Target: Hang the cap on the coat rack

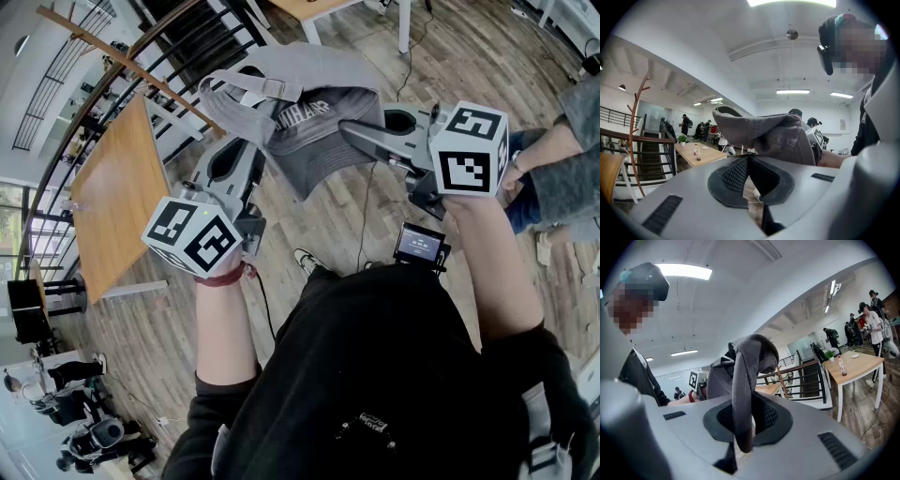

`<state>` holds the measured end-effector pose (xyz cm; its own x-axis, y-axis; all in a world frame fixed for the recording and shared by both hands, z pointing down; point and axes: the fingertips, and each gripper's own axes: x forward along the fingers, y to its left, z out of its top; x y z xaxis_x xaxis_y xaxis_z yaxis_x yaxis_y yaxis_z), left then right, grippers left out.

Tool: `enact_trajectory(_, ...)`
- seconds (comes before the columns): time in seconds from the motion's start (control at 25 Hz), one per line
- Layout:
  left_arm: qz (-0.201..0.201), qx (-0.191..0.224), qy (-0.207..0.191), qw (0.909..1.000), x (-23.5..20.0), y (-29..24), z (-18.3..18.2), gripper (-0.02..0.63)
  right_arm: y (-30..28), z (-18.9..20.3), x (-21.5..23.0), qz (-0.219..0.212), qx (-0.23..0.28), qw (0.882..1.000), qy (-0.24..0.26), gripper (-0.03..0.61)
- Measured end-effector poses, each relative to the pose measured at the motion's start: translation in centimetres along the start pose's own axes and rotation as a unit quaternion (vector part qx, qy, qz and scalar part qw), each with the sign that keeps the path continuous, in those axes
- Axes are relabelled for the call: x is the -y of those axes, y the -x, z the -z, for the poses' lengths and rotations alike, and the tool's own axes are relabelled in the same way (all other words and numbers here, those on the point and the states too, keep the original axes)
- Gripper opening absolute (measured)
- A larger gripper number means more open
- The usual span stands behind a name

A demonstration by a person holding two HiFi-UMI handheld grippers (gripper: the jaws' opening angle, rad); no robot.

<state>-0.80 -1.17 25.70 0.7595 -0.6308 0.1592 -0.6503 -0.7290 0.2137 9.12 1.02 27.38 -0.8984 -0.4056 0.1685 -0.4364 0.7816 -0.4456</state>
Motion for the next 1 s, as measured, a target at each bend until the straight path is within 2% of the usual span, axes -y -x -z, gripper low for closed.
enact_trajectory(0.56,-0.016,0.002,0.002,0.9999,0.7,-0.2,0.7,0.006,0.1,-0.1,0.3,-0.015,0.006,1.0,0.006,0.04)
enact_trajectory(0.8,-0.021,0.008,0.023,0.9995,0.8,-0.5,0.2,0.006,0.5,-1.0,-0.5,-0.018,-0.006,1.0,0.012,0.04)
enact_trajectory(1.0,-0.028,0.012,0.007,0.9995,0.3,-0.8,0.4,0.006,0.5,-0.8,-0.2,-0.01,-0.001,1.0,0.013,0.04)
